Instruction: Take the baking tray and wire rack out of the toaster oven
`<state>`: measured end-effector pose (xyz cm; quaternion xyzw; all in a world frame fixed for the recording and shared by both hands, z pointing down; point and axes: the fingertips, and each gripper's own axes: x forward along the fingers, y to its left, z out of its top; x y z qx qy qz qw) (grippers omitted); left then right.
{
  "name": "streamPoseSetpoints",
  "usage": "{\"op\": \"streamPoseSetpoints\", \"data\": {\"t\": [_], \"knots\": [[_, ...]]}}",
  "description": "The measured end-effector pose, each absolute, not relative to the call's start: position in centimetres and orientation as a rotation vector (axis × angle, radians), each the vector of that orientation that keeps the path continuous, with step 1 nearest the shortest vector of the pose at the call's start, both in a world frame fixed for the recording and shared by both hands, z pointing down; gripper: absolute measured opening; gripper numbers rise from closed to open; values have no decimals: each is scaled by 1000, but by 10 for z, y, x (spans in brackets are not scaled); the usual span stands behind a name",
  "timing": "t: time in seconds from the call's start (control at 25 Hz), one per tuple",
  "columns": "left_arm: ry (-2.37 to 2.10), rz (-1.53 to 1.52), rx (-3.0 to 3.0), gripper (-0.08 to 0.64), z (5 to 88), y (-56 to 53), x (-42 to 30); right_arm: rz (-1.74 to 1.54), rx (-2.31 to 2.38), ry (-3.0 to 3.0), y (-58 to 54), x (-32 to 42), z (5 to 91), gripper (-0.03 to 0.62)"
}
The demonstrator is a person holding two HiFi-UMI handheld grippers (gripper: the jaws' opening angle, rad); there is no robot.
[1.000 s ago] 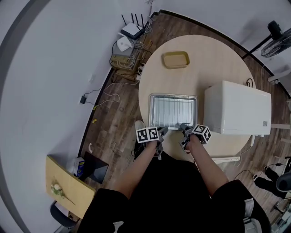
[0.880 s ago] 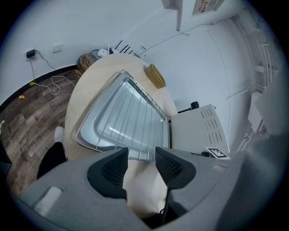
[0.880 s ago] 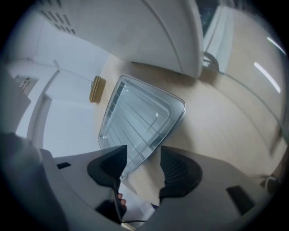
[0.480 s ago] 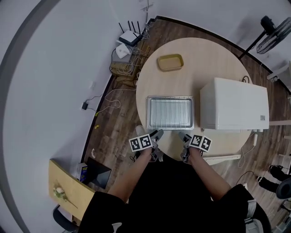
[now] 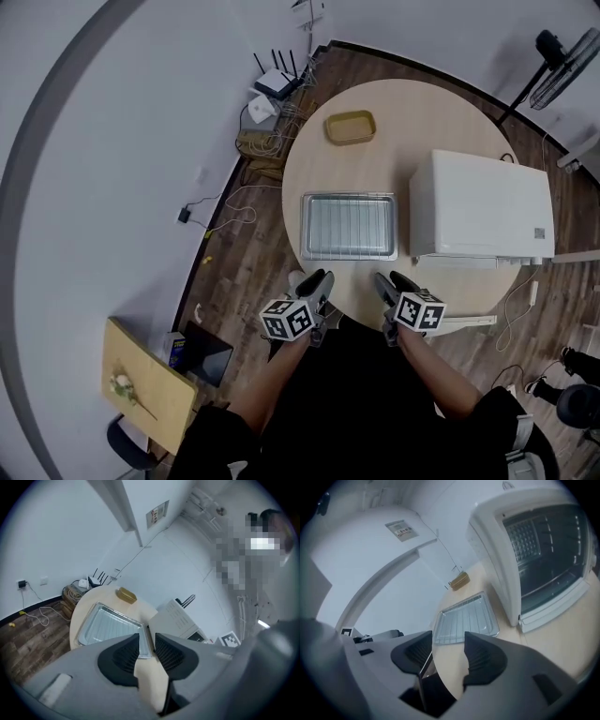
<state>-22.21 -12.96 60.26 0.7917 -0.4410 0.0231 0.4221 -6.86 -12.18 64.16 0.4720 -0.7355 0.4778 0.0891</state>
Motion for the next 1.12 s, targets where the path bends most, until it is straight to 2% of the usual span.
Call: {"op": "streamPoseSetpoints", "data": {"t": [0.12,0.28,0.76,0.88,1.04,1.12], "knots": [[-1116,6,2072,77,574,-123,-213,1336,1460,-2279,-124,-60,614,212],[-1258,90,2248,27,538,-121,-209,1195,1549,-2359,-129,-41,580,210],[-1364,58,2469,20,481,-76,-200,864,1782,-2356,-97,20,536,202],[-1413,25,2464,20,473,-52,-199,841,1824,-2343,-70,33,526,166],[-1498,-41,2440,20,459,-16,-194,785,1829,-2384,-33,48,508,41],[-1530,-69,2425,20,455,12,-187,758,1813,-2384,-7,59,506,2]]}}
